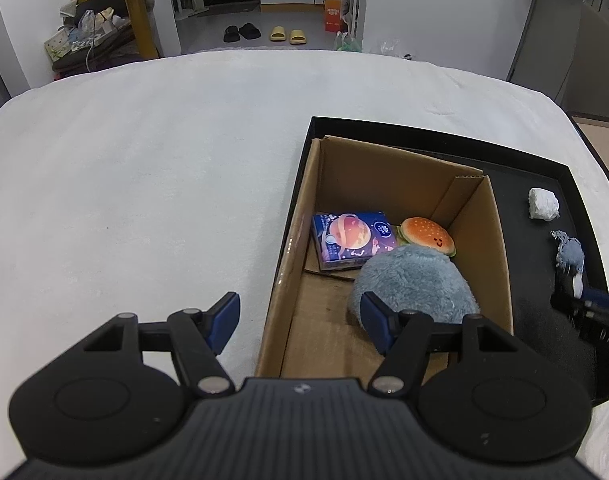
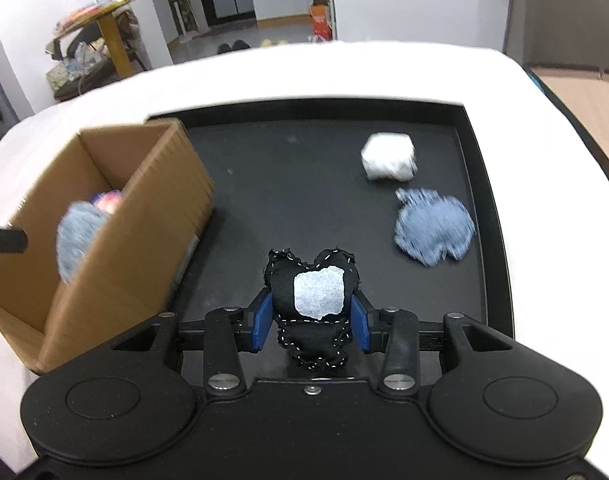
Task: Organize soft objects
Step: 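Carry the black heart plush into the box and release it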
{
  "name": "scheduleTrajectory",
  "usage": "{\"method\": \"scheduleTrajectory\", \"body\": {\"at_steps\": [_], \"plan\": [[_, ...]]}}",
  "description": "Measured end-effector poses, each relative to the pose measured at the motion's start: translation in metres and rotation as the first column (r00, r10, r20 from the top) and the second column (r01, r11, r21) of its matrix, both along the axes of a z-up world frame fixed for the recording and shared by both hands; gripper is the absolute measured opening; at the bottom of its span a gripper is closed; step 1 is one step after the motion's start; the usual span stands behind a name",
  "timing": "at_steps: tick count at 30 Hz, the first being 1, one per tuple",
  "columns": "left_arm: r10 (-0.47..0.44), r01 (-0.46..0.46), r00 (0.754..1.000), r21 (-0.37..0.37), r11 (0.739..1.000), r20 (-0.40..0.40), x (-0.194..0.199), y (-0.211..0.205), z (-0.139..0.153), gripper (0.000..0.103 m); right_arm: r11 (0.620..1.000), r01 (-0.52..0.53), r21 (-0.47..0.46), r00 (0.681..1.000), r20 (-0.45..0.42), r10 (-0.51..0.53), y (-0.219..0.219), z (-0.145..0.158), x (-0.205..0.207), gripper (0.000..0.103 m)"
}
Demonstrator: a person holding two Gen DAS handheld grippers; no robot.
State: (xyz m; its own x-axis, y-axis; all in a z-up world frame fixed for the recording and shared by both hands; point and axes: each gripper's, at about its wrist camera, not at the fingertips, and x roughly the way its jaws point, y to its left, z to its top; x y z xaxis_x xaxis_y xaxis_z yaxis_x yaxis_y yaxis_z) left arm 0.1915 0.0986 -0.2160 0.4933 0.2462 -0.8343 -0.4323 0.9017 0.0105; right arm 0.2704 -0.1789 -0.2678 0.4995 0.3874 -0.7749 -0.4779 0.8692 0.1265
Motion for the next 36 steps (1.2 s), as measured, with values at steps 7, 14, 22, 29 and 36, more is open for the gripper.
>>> {"method": "scheduleTrajectory", "body": {"at_steps": [7, 14, 22, 29, 36], "plan": [[0.002, -0.001, 1.000, -0.005, 1.000, 0.003, -0.007, 0.004, 0.004, 0.065, 0.999, -0.027, 0.044, 0.997, 0.073, 0.024, 0.017, 0.027, 0.003, 0.040], [-0.004, 0.004, 1.000, -0.021, 1.000, 0.004, -0.010, 0.009, 0.006, 0.065, 0.995, -0.087, 0.050, 0.987, 0.141, 0.079, 0.041, 0.046, -0.002, 0.040], [-0.003, 0.003, 1.000, -0.033, 0.999, 0.006, -0.011, 0.013, 0.003, 0.065, 0.986, -0.148, 0.079, 0.975, 0.178, 0.132, 0.062, 0.064, -0.011, 0.040], [-0.006, 0.006, 1.000, -0.050, 0.999, 0.017, -0.013, 0.018, 0.000, 0.064, 0.979, -0.178, 0.096, 0.969, 0.193, 0.157, 0.079, 0.071, -0.014, 0.040], [-0.003, 0.005, 1.000, -0.107, 0.994, 0.014, -0.014, 0.028, -0.007, 0.053, 0.973, -0.210, 0.096, 0.962, 0.199, 0.188, 0.096, 0.075, -0.016, 0.040]]}}
